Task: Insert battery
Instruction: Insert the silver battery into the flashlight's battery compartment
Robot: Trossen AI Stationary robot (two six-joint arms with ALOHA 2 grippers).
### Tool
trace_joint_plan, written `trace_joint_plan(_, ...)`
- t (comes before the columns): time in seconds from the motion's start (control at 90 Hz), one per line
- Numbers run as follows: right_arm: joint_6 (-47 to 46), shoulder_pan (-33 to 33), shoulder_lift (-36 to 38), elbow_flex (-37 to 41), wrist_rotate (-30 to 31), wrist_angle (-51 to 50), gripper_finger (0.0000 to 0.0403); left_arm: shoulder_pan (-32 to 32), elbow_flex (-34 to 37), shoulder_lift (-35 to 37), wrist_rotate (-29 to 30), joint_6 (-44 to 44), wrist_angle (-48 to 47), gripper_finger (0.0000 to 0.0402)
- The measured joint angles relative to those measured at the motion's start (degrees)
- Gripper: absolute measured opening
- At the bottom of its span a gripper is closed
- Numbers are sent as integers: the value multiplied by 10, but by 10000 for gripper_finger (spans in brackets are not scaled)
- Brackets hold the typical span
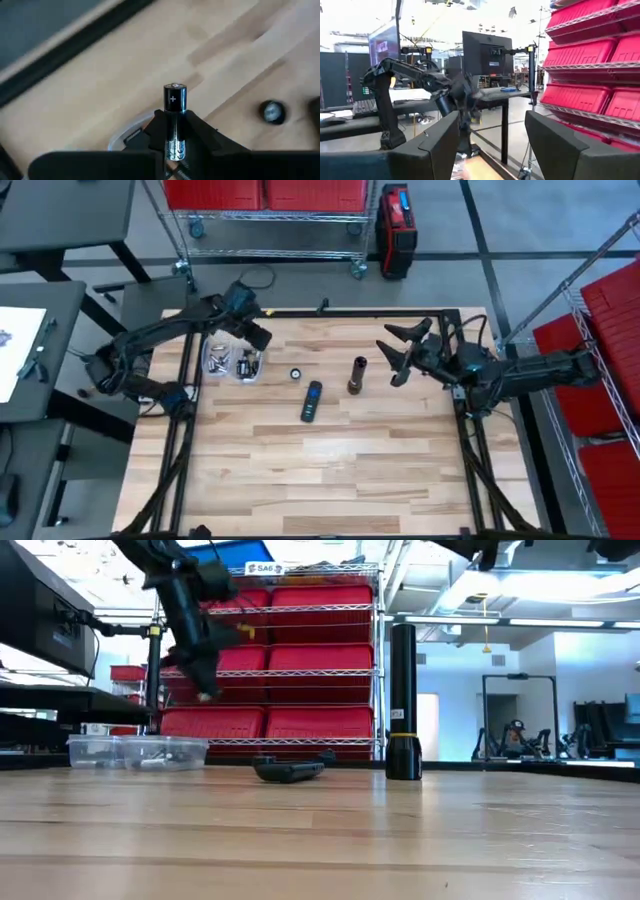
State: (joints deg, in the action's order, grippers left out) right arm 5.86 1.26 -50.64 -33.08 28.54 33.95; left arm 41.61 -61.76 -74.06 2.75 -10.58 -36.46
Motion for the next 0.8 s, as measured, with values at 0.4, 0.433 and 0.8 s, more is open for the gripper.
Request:
trace_joint_plan(0.4,-214,46,63,4,-3,-408,214,-100,-67,46,-147,-25,147,18)
trace_joint_plan(0.433,-237,50,60,10,-10,-434,214,-111,-71,44,-147,-22,152,18)
trace_joint_plan(0.8,-292,36,-55,119,-32,-260,247,-164,-90,40,-158,-50,202,18)
